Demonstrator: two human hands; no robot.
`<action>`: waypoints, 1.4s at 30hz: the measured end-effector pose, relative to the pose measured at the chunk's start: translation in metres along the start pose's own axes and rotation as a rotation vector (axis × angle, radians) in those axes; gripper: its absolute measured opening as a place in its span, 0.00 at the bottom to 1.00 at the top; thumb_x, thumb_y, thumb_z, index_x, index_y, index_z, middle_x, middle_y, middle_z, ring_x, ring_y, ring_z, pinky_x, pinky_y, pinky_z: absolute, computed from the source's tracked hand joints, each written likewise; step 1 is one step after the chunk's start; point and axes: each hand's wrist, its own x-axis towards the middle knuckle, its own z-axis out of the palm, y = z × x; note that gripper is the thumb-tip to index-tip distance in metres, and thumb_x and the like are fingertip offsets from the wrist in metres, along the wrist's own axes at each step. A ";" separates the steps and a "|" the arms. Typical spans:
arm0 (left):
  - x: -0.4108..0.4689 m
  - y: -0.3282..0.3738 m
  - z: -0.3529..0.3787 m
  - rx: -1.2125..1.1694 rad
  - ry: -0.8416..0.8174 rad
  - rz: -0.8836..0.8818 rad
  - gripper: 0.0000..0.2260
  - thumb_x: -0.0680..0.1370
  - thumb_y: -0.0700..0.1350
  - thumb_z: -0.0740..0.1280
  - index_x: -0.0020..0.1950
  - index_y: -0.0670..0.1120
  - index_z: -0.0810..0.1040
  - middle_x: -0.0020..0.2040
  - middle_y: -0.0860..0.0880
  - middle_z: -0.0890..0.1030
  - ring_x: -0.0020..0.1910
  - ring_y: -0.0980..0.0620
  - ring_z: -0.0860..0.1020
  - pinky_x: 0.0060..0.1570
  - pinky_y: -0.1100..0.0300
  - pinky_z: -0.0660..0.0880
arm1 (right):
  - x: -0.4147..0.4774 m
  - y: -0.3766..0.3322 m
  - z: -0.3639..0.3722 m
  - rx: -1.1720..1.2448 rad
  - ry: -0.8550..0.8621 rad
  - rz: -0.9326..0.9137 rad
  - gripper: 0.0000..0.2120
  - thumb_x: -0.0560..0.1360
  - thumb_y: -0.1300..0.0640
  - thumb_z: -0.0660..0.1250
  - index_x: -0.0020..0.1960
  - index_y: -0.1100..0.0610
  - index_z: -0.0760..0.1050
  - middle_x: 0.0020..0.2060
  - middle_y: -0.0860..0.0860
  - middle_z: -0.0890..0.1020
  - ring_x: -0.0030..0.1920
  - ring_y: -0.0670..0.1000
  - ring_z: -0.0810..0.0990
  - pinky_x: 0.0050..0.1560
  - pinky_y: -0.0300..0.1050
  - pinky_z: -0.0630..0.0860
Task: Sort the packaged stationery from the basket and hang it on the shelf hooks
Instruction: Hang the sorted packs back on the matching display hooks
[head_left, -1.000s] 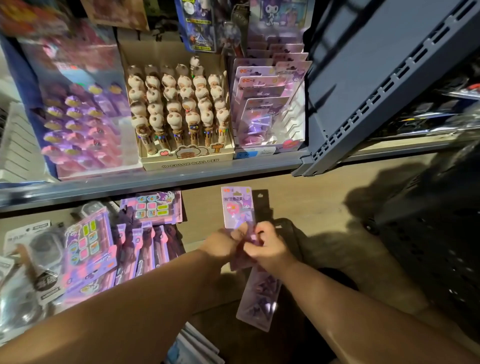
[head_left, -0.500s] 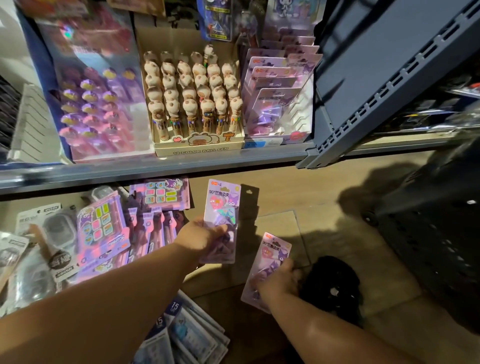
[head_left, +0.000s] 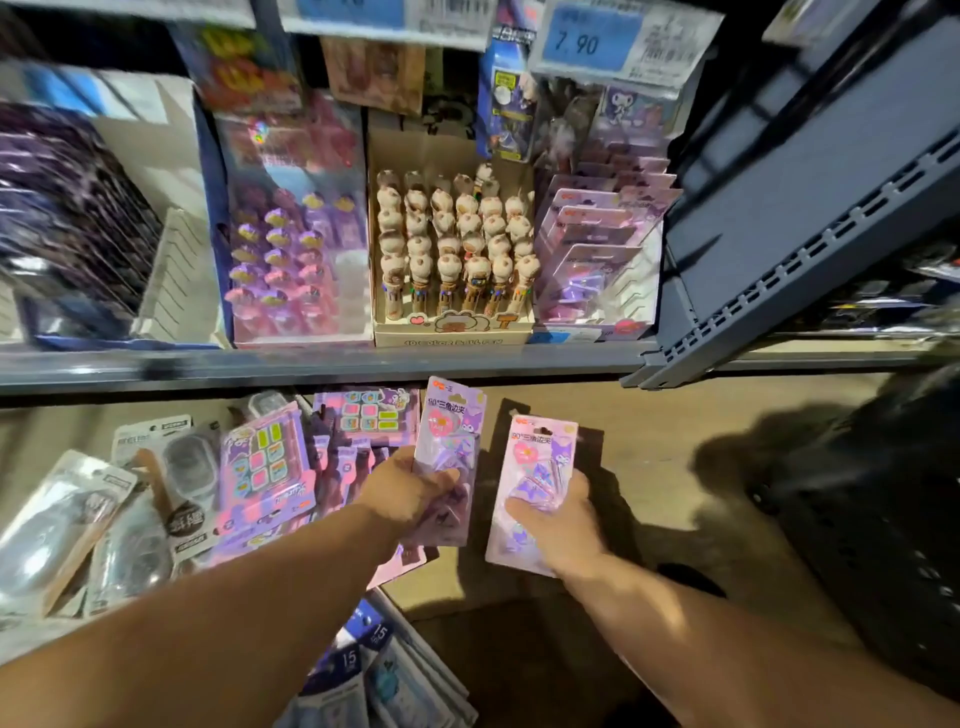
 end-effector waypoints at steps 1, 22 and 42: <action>-0.003 0.003 -0.002 -0.024 0.007 0.012 0.04 0.77 0.41 0.71 0.48 0.43 0.78 0.41 0.44 0.84 0.38 0.46 0.81 0.41 0.54 0.79 | -0.001 -0.013 0.001 0.020 -0.064 -0.030 0.28 0.70 0.60 0.75 0.63 0.56 0.63 0.54 0.50 0.77 0.55 0.51 0.78 0.48 0.41 0.75; -0.129 0.091 -0.066 -0.430 -0.189 0.353 0.14 0.78 0.35 0.68 0.63 0.37 0.75 0.47 0.39 0.85 0.42 0.44 0.84 0.46 0.48 0.82 | -0.111 -0.203 -0.020 -0.138 -0.376 -0.510 0.40 0.64 0.35 0.73 0.66 0.52 0.59 0.60 0.48 0.77 0.59 0.49 0.77 0.61 0.51 0.75; -0.141 0.101 -0.051 -0.417 -0.217 0.476 0.21 0.72 0.44 0.75 0.63 0.45 0.75 0.52 0.44 0.85 0.49 0.45 0.83 0.54 0.46 0.77 | -0.137 -0.262 -0.067 -0.118 -0.374 -0.417 0.03 0.78 0.53 0.66 0.50 0.51 0.76 0.42 0.46 0.84 0.42 0.45 0.81 0.45 0.41 0.73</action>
